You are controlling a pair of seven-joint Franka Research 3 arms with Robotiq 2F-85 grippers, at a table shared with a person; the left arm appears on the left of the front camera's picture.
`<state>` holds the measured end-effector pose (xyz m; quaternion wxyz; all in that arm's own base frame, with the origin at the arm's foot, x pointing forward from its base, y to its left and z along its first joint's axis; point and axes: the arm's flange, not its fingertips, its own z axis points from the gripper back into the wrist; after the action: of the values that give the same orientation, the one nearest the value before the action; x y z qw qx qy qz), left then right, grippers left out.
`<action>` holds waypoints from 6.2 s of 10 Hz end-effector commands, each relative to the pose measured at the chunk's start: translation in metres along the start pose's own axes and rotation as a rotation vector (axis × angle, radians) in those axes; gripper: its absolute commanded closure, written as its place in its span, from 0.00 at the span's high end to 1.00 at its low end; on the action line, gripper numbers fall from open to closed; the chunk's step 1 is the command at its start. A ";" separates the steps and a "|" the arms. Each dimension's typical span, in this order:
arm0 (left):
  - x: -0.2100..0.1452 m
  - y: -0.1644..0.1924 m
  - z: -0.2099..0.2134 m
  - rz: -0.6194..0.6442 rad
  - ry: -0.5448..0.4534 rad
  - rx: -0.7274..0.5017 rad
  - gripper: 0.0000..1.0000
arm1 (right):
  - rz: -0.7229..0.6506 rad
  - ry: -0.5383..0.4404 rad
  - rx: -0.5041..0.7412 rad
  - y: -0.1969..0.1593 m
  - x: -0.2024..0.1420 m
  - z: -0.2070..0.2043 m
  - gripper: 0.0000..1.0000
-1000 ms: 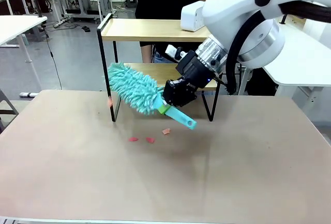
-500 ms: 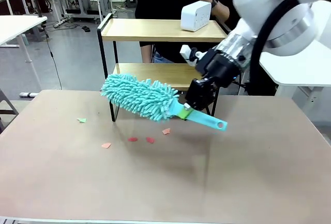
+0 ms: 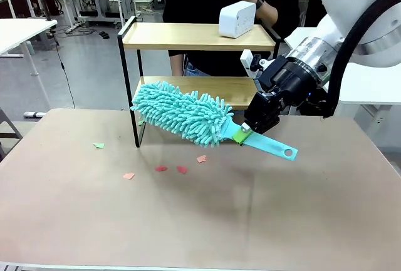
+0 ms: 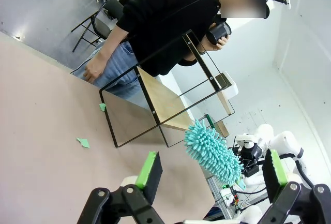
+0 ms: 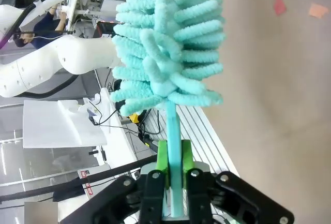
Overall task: Clean the shelf.
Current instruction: Clean the remaining tier of the Shelf with the Duster once objects are removed, then hand the Duster back to the human.
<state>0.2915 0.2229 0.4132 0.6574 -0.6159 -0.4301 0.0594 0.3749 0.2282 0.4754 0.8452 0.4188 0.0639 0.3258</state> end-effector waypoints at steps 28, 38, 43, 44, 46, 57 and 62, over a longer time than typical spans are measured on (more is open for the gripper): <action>-0.007 -0.002 -0.001 -0.020 0.003 -0.011 1.00 | -0.361 -0.663 0.673 -0.175 -0.378 0.216 0.05; -0.039 -0.116 -0.145 -0.170 0.680 -0.348 1.00 | 0.000 -0.182 0.251 -0.019 -0.295 0.257 0.12; -0.155 -0.144 -0.211 -0.189 0.861 -0.332 1.00 | 0.118 0.126 0.219 0.032 -0.237 0.139 0.12; -0.105 -0.114 -0.176 -0.123 0.831 -0.178 1.00 | 0.089 0.093 0.201 0.052 -0.229 0.167 0.12; -0.139 -0.156 -0.219 -0.184 0.939 -0.363 1.00 | 0.099 0.142 0.224 0.046 -0.225 0.140 0.12; -0.223 -0.130 -0.358 -0.070 1.333 -0.182 1.00 | 0.305 0.630 0.178 0.072 -0.042 0.063 0.12; -0.239 -0.138 -0.348 -0.084 1.415 -0.310 1.00 | 0.269 0.550 0.209 0.056 -0.046 0.066 0.12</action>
<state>0.3040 -0.2231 0.4557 0.6958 -0.5773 0.0754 -0.4205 0.3405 0.1774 0.5556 0.7078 0.3870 0.2802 0.5204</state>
